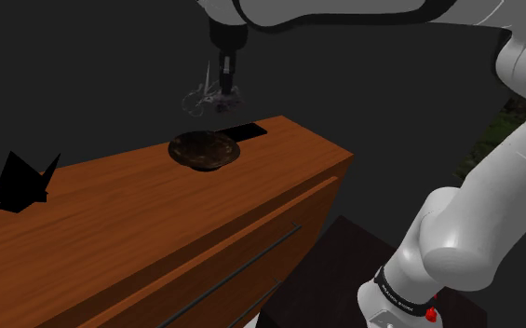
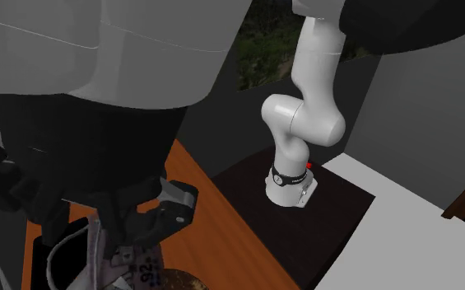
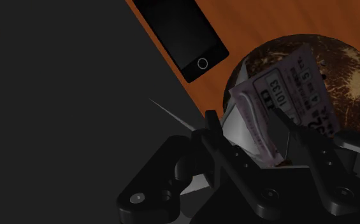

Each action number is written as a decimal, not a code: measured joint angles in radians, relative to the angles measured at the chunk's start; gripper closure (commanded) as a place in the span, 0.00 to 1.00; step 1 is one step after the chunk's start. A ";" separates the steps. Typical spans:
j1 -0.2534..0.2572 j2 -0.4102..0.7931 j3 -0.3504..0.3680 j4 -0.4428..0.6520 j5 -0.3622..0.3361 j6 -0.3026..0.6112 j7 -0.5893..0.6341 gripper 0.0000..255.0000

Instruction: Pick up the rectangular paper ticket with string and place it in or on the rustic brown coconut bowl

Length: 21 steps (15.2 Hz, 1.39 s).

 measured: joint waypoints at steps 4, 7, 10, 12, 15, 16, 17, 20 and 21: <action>0.004 0.047 0.010 0.032 -0.015 0.005 0.022 1.00; 0.003 0.047 0.009 -0.007 -0.019 0.041 0.037 1.00; 0.001 0.040 0.006 -0.052 -0.022 0.079 0.048 1.00; 0.001 0.039 0.006 -0.079 -0.025 0.103 0.060 1.00; 0.000 0.039 0.005 -0.116 -0.030 0.137 0.074 1.00; 0.000 0.038 0.005 -0.134 -0.033 0.153 0.080 1.00; 0.000 0.038 0.005 -0.145 -0.035 0.163 0.086 1.00; -0.001 0.043 0.005 -0.178 -0.043 0.197 0.102 1.00; -0.001 0.043 0.005 -0.189 -0.046 0.209 0.108 1.00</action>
